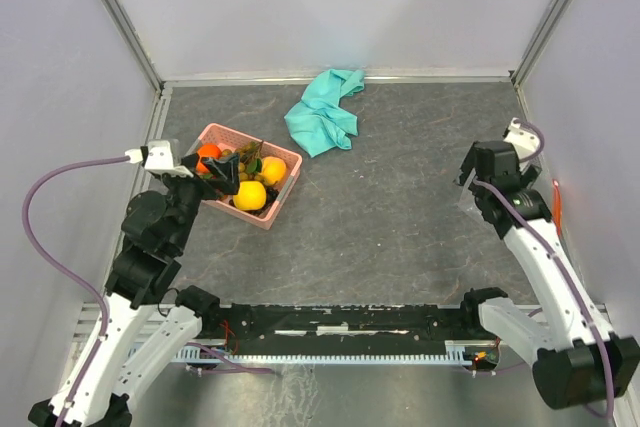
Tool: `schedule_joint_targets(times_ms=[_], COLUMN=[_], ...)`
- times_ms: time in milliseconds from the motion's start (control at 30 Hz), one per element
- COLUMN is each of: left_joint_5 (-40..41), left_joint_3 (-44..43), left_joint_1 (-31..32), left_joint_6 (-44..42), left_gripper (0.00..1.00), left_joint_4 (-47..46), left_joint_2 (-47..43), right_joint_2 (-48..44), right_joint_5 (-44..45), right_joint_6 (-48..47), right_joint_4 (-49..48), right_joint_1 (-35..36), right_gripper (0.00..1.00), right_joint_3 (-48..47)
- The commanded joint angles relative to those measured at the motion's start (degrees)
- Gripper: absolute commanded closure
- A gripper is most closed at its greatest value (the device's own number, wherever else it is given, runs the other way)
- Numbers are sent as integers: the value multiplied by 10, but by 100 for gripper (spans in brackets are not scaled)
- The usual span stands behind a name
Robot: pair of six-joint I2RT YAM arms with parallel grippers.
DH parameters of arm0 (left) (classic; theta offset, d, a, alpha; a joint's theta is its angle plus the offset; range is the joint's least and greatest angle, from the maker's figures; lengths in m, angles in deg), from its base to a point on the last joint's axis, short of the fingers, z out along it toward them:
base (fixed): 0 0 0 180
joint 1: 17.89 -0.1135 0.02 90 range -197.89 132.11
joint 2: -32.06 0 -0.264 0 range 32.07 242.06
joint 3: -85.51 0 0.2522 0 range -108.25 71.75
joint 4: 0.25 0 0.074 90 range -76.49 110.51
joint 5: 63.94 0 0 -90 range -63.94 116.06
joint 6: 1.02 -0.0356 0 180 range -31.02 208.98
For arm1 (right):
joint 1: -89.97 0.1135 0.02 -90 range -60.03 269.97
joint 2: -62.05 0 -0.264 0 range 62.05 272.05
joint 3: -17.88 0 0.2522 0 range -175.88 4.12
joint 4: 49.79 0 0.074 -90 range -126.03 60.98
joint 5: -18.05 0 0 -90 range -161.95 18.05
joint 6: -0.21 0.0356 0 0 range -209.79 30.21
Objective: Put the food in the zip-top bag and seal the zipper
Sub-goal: Move the zipper food storage bag to the center of the board.
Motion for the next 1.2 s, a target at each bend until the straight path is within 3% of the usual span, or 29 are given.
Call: schedule_joint_targets(times_ms=[0, 500, 667, 833, 1067, 1167], left_joint_5=[-34, -97, -115, -140, -226, -255], left_joint_3=[2, 17, 16, 18, 56, 65], left_joint_1=[-3, -4, -3, -3, -3, -3], left_joint_6=[36, 74, 82, 101, 192, 216], left_gripper=[0, 0, 0, 0, 6, 7], left_joint_4=[-2, 13, 18, 14, -55, -77], left_joint_2=[16, 59, 79, 92, 112, 127], right_joint_2=[62, 332, 384, 397, 381, 364], right_joint_5=[24, -4, -8, -21, -46, -61], right_joint_6=[3, -20, -21, -36, -51, -57], right_joint_4=[-16, -27, -27, -35, -38, -34], right_joint_1=[-7, -19, -24, -24, -22, -9], right_gripper=[1, 0, 8, 31, 93, 99], right_joint_3=[-1, -33, -46, -40, -33, -33])
